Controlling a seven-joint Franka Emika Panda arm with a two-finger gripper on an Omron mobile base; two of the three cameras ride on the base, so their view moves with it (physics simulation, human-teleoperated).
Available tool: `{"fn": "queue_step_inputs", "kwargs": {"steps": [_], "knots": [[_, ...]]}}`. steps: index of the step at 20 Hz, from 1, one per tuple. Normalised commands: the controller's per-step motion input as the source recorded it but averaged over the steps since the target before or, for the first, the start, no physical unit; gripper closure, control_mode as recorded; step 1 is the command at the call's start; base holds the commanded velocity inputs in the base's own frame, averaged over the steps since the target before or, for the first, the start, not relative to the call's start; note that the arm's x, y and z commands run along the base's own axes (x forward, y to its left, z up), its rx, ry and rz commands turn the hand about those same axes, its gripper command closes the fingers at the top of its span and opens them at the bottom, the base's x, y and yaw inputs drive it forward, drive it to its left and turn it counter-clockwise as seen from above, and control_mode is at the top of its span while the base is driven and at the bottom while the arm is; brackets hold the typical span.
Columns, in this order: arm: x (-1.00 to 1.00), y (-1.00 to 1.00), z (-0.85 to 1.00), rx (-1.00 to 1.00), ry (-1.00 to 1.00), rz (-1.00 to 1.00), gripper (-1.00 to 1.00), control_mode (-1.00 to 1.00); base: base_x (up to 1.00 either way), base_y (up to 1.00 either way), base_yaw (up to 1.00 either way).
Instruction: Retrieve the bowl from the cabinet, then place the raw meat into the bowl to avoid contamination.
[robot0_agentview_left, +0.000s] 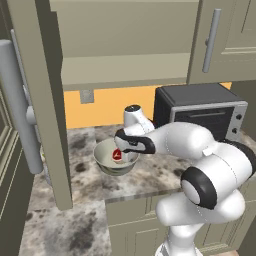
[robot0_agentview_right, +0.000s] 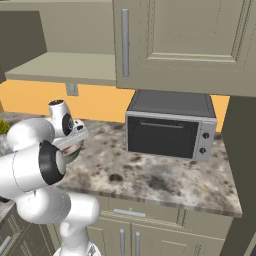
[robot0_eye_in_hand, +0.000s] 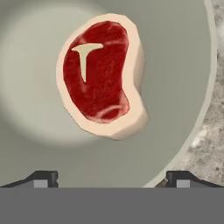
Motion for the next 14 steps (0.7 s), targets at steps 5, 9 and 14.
{"fn": "queue_step_inputs", "kwargs": {"steps": [5, 9, 14], "knots": [[-0.01, 0.00, 0.14, 0.00, 0.00, 0.00, -1.00, -1.00, 0.00, 0.00, 0.00], [-0.07, 0.00, 0.62, 0.00, 0.00, 0.00, -1.00, -1.00, 0.00, 0.00, 0.00], [-0.09, -0.04, 0.66, 0.00, -0.03, 0.00, -1.00, -1.00, 0.00, 0.00, 0.00]]}}
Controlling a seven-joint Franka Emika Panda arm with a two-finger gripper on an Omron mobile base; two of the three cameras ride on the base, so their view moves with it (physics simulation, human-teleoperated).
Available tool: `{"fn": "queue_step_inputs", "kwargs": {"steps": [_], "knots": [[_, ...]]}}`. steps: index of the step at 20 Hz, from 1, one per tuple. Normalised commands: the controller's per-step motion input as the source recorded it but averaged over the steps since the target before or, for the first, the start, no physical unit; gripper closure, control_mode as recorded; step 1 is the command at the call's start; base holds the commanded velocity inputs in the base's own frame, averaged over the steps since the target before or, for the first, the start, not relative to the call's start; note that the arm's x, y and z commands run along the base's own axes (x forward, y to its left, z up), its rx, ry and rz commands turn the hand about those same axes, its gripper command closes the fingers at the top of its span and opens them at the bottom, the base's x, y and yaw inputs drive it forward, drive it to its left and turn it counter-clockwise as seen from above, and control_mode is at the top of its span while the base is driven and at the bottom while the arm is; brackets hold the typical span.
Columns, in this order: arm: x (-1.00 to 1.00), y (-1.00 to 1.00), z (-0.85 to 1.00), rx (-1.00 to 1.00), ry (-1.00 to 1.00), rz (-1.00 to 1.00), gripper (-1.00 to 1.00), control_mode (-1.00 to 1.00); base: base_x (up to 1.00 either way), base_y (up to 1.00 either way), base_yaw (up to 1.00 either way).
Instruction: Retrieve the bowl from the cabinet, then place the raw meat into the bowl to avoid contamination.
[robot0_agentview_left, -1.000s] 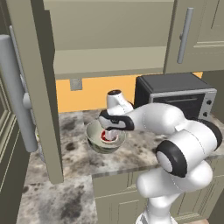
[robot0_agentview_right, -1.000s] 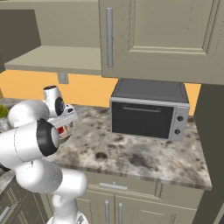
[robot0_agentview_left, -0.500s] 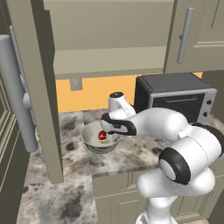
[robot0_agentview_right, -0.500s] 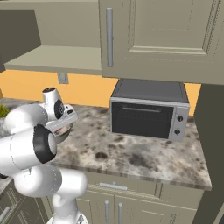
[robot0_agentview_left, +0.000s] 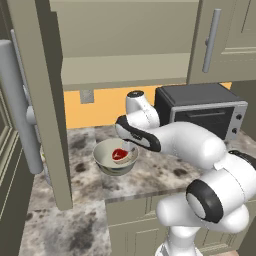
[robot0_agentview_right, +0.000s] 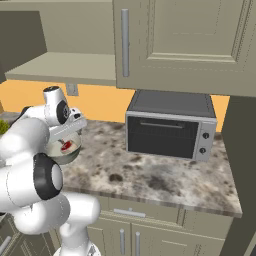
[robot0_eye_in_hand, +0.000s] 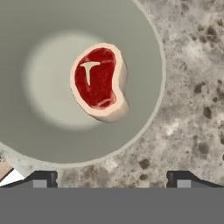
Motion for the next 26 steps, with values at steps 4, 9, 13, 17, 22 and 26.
{"fn": "queue_step_inputs", "kwargs": {"steps": [4, 9, 13, 17, 22, 26], "knots": [[-0.40, -0.28, 0.40, 0.05, -0.14, 0.00, -1.00, -1.00, 0.00, 0.00, 0.00], [-0.56, -0.40, 0.43, 0.11, -0.18, 0.00, -1.00, -1.00, 0.00, 0.00, 0.00], [-0.60, -0.52, 0.44, 0.19, -0.22, 0.00, -1.00, -1.00, 0.00, 0.00, 0.00], [-0.62, -0.51, 0.52, 0.22, -0.21, 0.00, -1.00, -1.00, 0.00, 0.00, 0.00], [-0.57, -0.55, 0.53, 0.20, -0.20, 0.00, -1.00, -1.00, 0.00, 0.00, 0.00], [-0.51, -0.59, 0.48, 0.18, -0.18, 0.00, -1.00, -1.00, 0.00, 0.00, 0.00]]}}
